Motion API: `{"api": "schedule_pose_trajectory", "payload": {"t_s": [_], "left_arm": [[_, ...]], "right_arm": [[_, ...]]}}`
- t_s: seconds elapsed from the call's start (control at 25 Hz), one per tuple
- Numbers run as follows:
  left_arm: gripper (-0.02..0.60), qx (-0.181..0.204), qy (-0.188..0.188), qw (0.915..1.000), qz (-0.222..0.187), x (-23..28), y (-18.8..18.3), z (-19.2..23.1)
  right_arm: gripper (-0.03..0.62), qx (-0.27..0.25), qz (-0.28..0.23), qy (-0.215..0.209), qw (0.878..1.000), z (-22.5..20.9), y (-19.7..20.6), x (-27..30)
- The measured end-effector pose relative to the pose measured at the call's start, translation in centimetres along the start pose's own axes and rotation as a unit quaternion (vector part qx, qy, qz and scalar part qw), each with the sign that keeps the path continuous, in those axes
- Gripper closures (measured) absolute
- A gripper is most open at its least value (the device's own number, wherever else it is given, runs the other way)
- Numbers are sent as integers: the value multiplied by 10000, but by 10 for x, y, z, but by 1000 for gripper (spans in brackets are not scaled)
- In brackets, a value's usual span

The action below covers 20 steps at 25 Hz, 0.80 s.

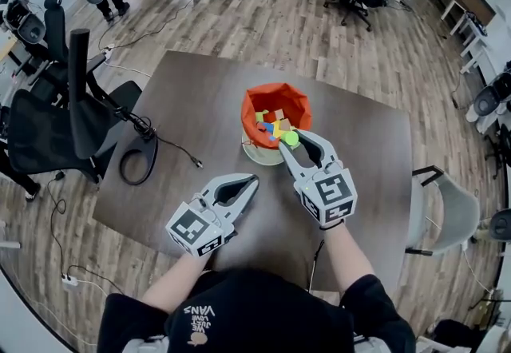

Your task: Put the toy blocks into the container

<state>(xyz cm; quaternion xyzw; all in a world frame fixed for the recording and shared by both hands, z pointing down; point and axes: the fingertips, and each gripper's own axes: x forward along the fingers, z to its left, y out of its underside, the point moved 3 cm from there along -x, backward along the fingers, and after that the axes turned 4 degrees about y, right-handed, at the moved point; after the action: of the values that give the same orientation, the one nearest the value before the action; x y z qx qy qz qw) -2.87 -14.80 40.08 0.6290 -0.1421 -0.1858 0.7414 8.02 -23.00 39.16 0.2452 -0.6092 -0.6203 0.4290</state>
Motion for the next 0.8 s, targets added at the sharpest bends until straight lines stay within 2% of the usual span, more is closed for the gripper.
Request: {"api": "schedule_pose_trajectory", "payload": {"t_s": [0.24,0.48,0.8], "left_arm": [[571,-76,40,9999,77,5,4,4],[571,-91,24,9999,113,9,8,10],[571,-90,38,9999,109,16,9,14]], "right_arm": [[444,68,383,32,9992,-21,16,43],[444,197,1029,127,9944,-36,46,76],[434,164,1034,132,9944,-39,51,82]]}}
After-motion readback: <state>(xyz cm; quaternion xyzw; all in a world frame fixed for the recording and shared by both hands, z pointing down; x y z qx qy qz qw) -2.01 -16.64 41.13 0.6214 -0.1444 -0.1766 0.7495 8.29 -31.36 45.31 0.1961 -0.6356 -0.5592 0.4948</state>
